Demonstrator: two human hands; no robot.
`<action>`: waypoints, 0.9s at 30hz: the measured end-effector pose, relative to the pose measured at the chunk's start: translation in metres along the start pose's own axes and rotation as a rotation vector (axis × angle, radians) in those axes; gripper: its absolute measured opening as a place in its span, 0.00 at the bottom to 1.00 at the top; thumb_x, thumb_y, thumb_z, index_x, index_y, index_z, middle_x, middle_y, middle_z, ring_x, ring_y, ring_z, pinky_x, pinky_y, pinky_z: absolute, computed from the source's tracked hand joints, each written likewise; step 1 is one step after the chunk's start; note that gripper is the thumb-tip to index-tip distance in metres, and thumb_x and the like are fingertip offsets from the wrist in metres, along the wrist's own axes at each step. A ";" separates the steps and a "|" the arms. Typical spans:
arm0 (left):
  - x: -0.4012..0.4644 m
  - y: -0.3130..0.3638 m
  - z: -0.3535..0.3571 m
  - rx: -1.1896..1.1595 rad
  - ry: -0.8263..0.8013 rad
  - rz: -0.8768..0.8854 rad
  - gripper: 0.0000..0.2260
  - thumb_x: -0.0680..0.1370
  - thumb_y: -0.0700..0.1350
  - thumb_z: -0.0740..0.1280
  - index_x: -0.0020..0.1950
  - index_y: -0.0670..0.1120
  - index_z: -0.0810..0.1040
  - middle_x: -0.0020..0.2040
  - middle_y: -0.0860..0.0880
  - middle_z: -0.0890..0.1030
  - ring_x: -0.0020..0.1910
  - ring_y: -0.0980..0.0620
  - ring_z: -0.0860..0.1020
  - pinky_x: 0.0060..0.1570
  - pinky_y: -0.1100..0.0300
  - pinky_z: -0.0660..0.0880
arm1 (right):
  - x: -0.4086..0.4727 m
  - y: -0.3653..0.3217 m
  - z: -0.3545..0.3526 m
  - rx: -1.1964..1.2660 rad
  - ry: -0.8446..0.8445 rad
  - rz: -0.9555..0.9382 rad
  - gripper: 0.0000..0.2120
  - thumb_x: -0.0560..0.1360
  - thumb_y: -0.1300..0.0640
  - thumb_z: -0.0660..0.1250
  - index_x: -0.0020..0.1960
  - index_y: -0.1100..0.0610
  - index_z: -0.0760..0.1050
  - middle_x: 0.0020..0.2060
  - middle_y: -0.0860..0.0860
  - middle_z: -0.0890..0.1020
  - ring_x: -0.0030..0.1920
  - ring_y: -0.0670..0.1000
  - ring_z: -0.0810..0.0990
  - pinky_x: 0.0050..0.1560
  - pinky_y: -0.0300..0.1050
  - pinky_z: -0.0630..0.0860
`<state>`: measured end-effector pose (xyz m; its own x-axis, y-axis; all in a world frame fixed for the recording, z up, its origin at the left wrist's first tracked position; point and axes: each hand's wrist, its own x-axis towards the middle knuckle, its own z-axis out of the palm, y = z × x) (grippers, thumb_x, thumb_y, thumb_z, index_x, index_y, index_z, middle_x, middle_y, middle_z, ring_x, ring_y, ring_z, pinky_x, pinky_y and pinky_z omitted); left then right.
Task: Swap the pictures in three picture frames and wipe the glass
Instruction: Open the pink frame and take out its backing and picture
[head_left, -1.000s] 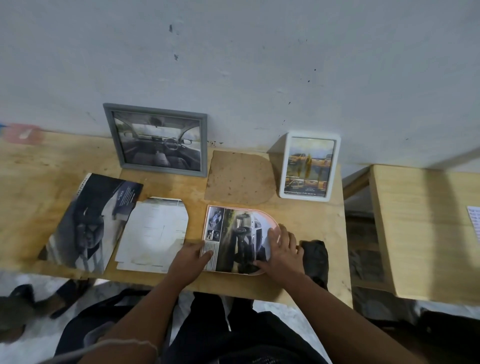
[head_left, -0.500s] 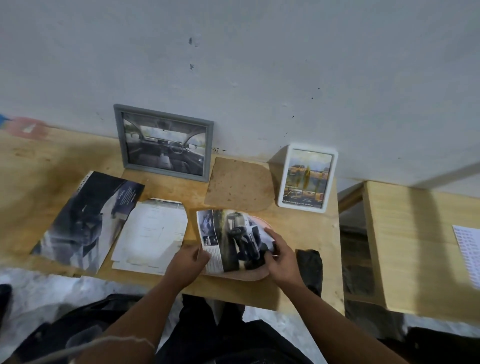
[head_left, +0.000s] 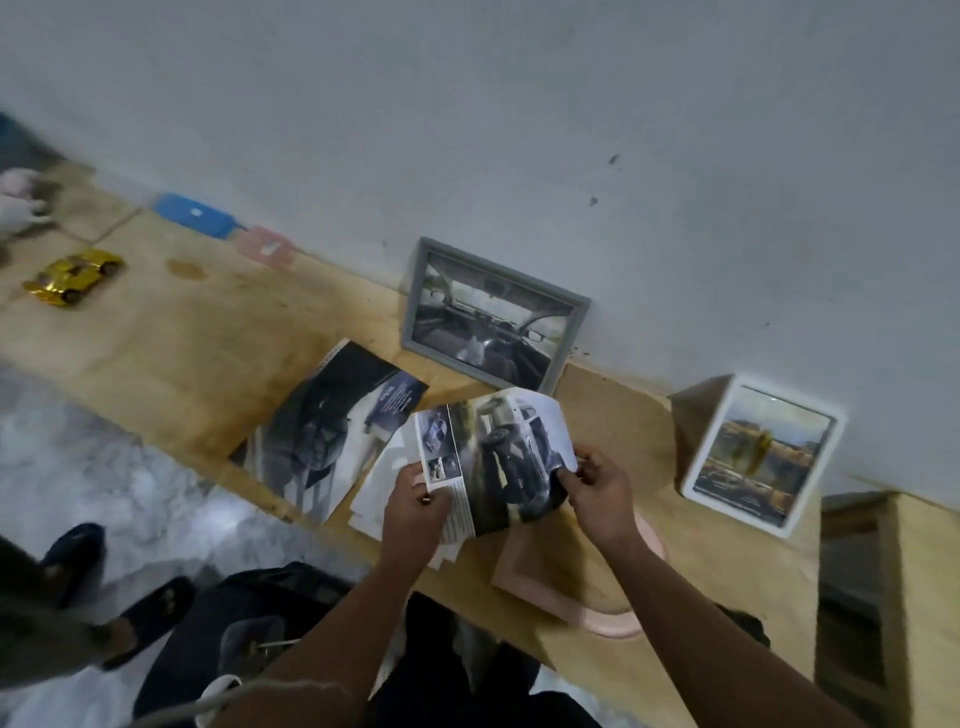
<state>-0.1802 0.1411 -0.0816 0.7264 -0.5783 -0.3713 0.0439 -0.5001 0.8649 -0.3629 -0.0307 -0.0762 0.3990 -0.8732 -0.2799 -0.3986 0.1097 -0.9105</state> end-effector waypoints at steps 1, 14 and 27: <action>0.005 -0.002 -0.014 0.003 0.032 -0.012 0.13 0.79 0.39 0.70 0.60 0.53 0.75 0.50 0.54 0.84 0.47 0.59 0.83 0.44 0.58 0.78 | 0.007 -0.008 0.017 -0.049 -0.026 -0.009 0.14 0.78 0.65 0.71 0.59 0.51 0.81 0.48 0.45 0.86 0.49 0.48 0.85 0.43 0.35 0.80; 0.084 -0.068 -0.168 0.109 0.282 -0.253 0.08 0.80 0.44 0.70 0.41 0.52 0.80 0.36 0.51 0.82 0.38 0.49 0.81 0.37 0.57 0.72 | 0.096 -0.080 0.245 -0.392 -0.279 -0.092 0.13 0.74 0.52 0.76 0.58 0.53 0.82 0.46 0.47 0.83 0.45 0.50 0.81 0.48 0.44 0.79; 0.120 -0.106 -0.194 1.041 -0.142 0.210 0.28 0.76 0.56 0.68 0.75 0.51 0.72 0.77 0.43 0.71 0.75 0.36 0.68 0.65 0.35 0.72 | 0.072 -0.027 0.199 -1.045 -0.350 -0.028 0.45 0.68 0.36 0.75 0.79 0.45 0.57 0.74 0.52 0.64 0.73 0.59 0.63 0.68 0.62 0.67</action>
<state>0.0357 0.2494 -0.1522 0.5619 -0.7528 -0.3427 -0.7278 -0.6469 0.2276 -0.1591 -0.0020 -0.1325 0.5646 -0.6684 -0.4843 -0.8221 -0.5077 -0.2576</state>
